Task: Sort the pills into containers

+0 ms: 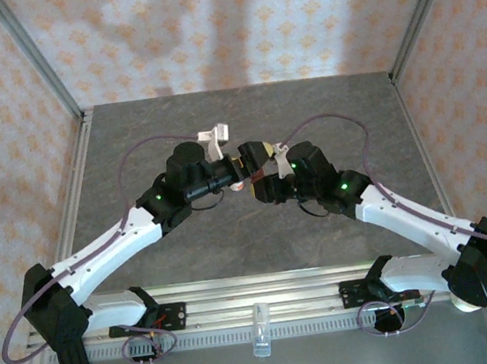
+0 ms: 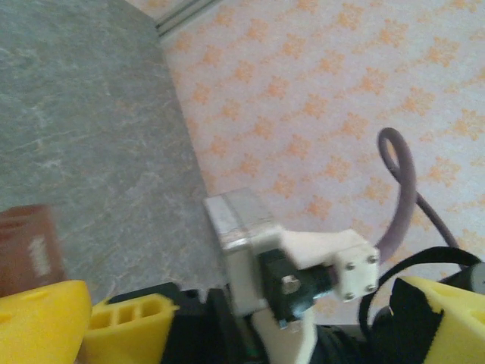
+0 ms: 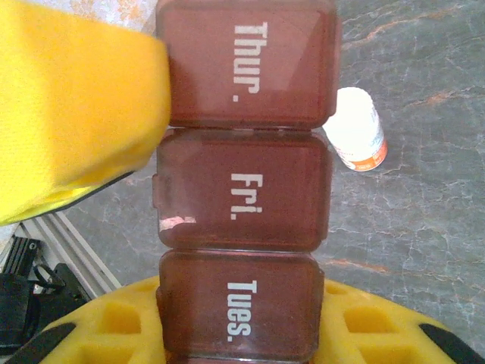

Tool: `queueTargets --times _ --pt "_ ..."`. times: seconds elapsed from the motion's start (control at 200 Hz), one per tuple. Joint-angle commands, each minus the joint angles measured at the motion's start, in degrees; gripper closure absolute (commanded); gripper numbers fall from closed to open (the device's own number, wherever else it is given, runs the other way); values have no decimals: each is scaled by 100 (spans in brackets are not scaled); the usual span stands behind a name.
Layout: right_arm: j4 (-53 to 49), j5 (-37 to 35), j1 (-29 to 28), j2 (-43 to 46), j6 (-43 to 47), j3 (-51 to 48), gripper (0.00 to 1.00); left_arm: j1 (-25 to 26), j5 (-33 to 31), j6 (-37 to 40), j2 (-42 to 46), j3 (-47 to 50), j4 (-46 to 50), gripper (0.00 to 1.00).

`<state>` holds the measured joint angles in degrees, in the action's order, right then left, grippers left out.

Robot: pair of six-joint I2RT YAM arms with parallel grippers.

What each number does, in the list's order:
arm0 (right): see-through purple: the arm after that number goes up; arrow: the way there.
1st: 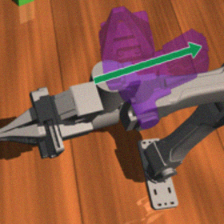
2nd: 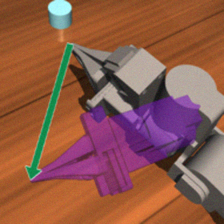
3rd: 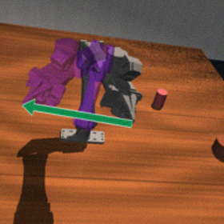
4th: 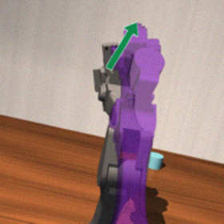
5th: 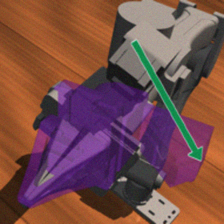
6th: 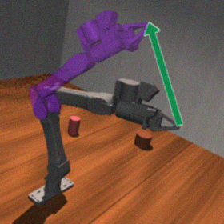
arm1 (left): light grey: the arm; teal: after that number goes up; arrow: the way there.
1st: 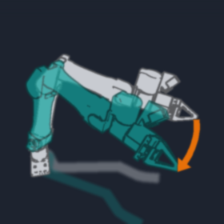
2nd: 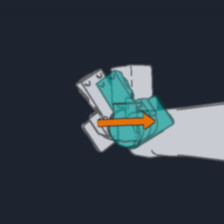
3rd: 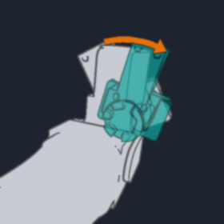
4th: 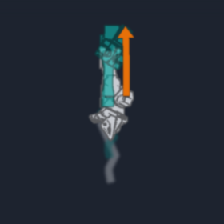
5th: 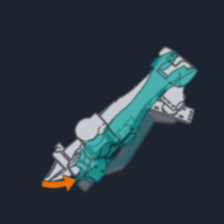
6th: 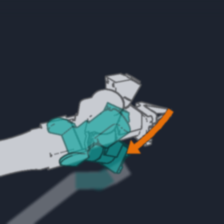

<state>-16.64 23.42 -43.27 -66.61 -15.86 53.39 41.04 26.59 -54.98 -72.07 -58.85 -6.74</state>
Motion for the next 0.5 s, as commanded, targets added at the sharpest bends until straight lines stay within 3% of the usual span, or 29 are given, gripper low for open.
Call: queueTargets --times 0.0,0.335,0.495 --pt "205 37 -81 44 33 98 75 156 -33 124 -112 -370 -240 0" --pt "182 -240 -84 243 -11 -96 75 108 -1118 272 396 -169 403 0" --pt "161 -421 -86 285 -24 -109 75 36 -1143 236 536 28 668 0"
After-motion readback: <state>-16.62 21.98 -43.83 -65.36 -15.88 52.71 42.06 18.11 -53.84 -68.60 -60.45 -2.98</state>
